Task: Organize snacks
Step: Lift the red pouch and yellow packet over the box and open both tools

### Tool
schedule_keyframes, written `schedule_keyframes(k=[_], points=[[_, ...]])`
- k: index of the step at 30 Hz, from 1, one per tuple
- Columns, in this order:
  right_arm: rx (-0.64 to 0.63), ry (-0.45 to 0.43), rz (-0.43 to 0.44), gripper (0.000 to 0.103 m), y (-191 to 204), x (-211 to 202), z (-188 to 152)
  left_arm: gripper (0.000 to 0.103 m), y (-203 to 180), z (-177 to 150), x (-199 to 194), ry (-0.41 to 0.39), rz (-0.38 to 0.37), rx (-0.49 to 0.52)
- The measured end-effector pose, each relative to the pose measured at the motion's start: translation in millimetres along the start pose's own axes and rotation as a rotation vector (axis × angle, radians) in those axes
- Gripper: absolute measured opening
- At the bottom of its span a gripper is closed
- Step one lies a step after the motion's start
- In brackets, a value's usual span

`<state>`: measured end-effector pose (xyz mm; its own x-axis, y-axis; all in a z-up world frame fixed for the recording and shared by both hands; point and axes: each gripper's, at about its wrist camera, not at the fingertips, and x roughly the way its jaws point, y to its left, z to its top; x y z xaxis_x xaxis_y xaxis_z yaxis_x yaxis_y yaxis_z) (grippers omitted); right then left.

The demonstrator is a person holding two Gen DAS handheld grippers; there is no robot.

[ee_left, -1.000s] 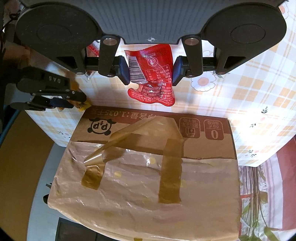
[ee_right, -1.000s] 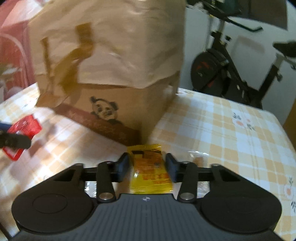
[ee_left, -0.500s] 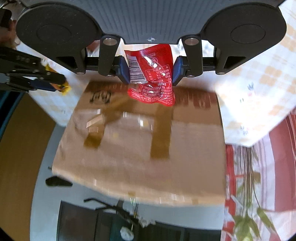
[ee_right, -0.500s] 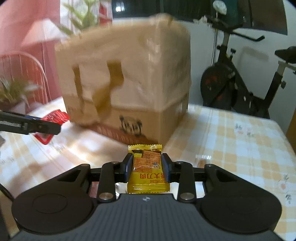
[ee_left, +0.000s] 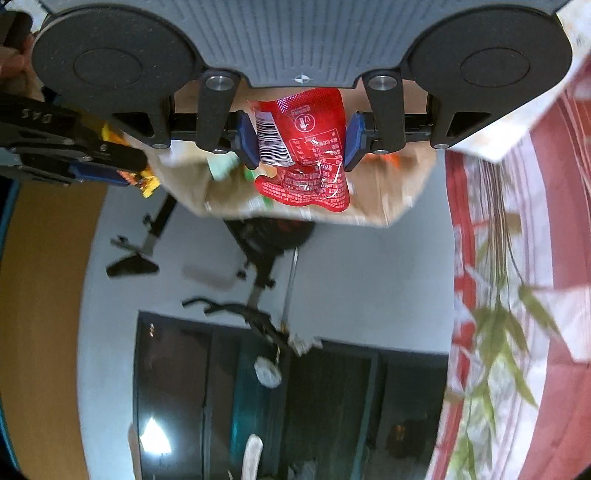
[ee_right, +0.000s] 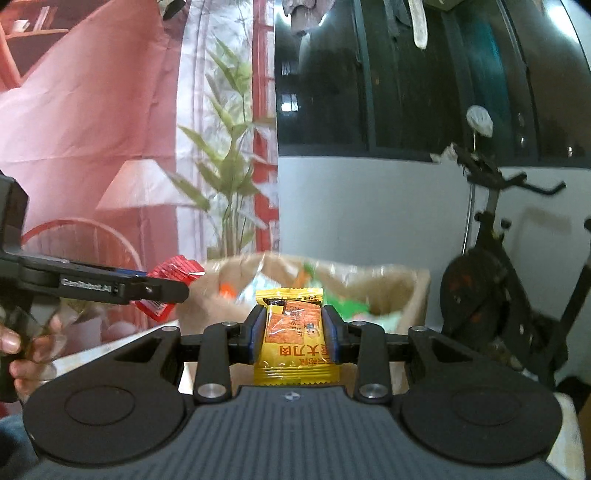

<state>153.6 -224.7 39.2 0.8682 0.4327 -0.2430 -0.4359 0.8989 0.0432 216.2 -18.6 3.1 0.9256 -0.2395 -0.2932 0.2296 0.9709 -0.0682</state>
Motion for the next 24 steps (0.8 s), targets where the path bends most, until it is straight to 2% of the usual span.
schedule_keyframes(k=[5,8,12,17,19,21,24], points=[[0.013,0.021,-0.057,0.035,-3.3,60.6,26.2,0.051,14.3,24.1,49.6,0.024,0.047,-0.046],[0.019,0.076,-0.083,0.035,-3.0,91.0,24.5,0.052,25.1,29.1,77.1,0.066,0.047,-0.069],[0.061,0.134,-0.105,0.035,-7.6,115.2,15.1,0.057,40.6,25.5,95.1,0.083,0.06,-0.119],[0.064,0.187,-0.105,0.039,-8.0,122.3,6.9,0.069,42.3,21.1,102.3,0.149,0.035,-0.063],[0.042,0.198,-0.088,0.053,-6.3,119.1,7.5,0.075,43.5,18.2,97.4,0.134,0.047,-0.044],[0.036,0.185,-0.089,0.056,-5.4,113.9,10.2,0.075,45.5,16.8,90.2,0.131,0.043,-0.054],[0.068,0.175,-0.073,0.056,-8.0,101.7,12.9,0.075,43.7,14.4,75.3,0.131,-0.02,-0.047]])
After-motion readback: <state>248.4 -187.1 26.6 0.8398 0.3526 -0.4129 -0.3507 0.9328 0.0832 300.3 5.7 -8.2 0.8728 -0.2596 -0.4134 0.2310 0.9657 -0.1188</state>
